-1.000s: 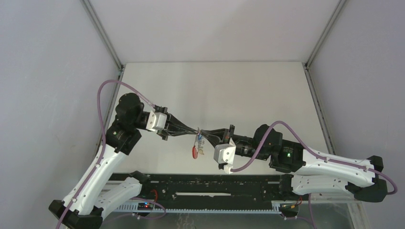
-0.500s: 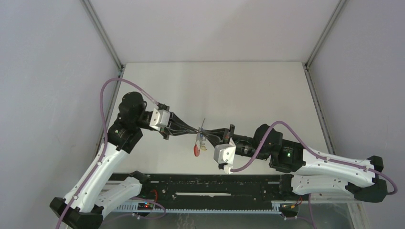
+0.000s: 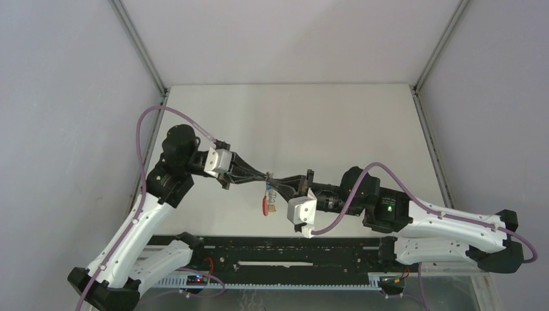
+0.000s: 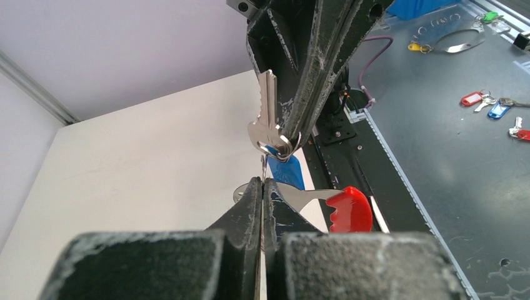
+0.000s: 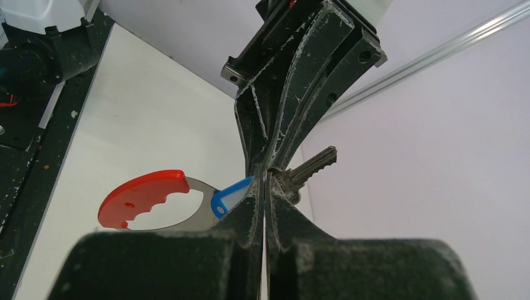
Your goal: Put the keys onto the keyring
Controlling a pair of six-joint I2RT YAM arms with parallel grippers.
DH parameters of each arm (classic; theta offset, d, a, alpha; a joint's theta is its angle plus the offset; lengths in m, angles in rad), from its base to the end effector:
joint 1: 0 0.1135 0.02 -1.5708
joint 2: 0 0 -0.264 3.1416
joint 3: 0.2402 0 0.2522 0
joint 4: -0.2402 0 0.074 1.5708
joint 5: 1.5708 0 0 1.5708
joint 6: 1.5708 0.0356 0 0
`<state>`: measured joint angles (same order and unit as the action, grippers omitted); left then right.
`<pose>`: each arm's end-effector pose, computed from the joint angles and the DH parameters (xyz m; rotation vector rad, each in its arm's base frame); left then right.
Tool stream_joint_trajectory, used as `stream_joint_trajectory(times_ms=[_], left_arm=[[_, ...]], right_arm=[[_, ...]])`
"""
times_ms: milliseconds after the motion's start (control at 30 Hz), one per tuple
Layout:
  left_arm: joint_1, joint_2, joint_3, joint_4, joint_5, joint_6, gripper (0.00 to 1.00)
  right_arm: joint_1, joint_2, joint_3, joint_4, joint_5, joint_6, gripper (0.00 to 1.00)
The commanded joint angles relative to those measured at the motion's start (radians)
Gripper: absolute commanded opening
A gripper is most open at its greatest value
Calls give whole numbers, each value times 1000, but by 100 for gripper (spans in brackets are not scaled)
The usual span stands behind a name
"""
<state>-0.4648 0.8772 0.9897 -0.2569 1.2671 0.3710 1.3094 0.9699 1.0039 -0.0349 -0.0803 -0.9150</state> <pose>0.1382 -0.1073 0.3914 1.4507 0.9646 -1.1385 0.0549 0.2162 0.3994 -1.4472 0.6436 0.3721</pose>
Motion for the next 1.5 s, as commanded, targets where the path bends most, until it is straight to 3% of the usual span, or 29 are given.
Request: stream_joint_trajectory(times_ms=[0, 400, 633, 933, 1467], left_arm=[[-8, -16, 15, -22, 20, 45, 0], [-9, -24, 34, -58, 76, 50, 0], [-20, -8, 52, -54, 104, 28, 0], [-23, 6, 65, -18, 144, -48, 0], [-25, 38, 89, 6, 170, -113, 0]], right_arm=[[-21, 3, 41, -14, -11, 17, 0], [-204, -84, 3, -101, -99, 218, 0], [-176, -80, -5, -90, -143, 216, 0], [-65, -60, -30, -52, -61, 113, 0], [-15, -74, -69, 5, -25, 69, 0]])
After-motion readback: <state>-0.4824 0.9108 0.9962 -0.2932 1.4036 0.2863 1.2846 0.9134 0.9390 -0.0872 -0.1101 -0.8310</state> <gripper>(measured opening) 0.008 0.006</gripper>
